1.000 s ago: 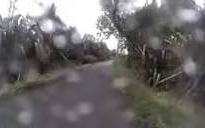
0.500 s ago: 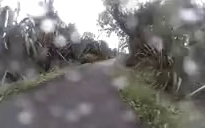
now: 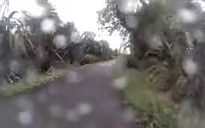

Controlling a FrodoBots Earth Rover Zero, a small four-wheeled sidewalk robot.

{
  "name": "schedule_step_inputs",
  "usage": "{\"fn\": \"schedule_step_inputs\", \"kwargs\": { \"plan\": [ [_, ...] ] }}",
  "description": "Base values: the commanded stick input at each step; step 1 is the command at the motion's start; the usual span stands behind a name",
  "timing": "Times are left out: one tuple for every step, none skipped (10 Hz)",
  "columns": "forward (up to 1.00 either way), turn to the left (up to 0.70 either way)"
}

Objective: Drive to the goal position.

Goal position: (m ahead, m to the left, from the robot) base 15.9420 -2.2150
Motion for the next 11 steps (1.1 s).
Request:
{"fn": "schedule_step_inputs", "kwargs": {
  "plan": [
    [1.0,0.0],
    [1.0,0.0],
    [1.0,0.0],
    [1.0,0.0],
    [1.0,0.0],
    [1.0,0.0],
    [1.0,0.0],
    [1.0,0.0],
    [1.0,0.0],
    [1.0,0.0],
    [1.0,0.0]
  ]
}}
